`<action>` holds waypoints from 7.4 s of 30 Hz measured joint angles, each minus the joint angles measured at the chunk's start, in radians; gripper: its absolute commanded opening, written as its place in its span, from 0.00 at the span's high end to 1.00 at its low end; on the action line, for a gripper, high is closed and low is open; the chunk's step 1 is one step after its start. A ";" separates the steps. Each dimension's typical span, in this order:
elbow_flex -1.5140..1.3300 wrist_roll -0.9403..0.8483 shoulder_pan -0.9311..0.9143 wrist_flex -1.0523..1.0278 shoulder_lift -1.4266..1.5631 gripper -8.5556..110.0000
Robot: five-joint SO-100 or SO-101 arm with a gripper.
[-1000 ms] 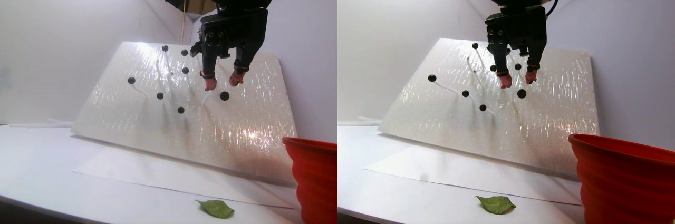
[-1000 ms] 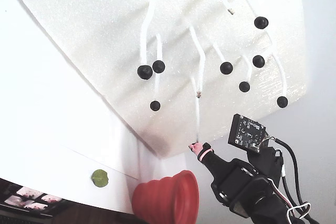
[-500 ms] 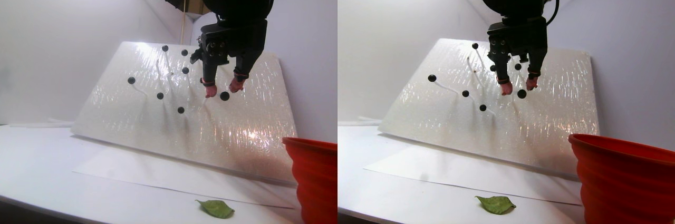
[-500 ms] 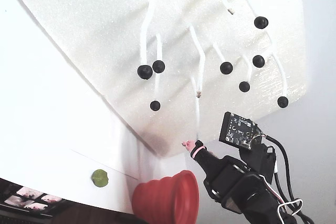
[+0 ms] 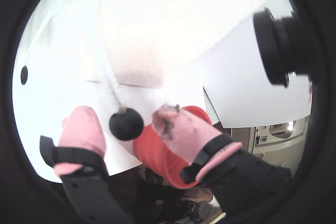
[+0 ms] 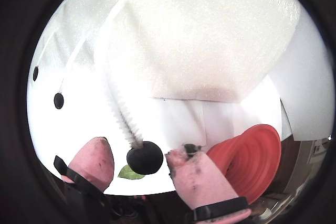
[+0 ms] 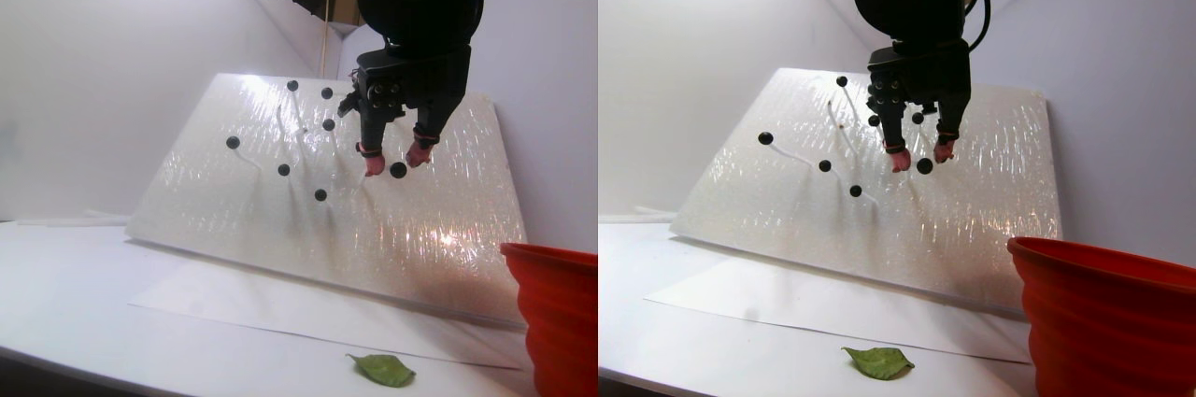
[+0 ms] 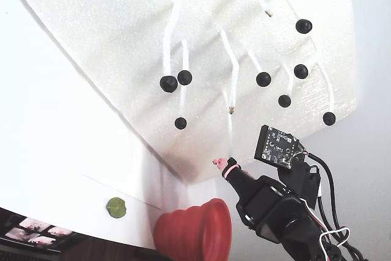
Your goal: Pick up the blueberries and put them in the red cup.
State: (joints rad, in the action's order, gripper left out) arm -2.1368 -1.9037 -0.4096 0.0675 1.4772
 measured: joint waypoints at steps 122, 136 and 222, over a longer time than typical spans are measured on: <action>-0.072 0.015 -0.097 -0.009 0.061 0.83; -0.072 0.040 -0.216 -0.081 0.135 0.83; -0.118 0.215 -0.118 -0.198 0.462 0.79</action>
State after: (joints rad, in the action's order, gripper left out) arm -2.2550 -1.6889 -0.5277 -0.1304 1.9390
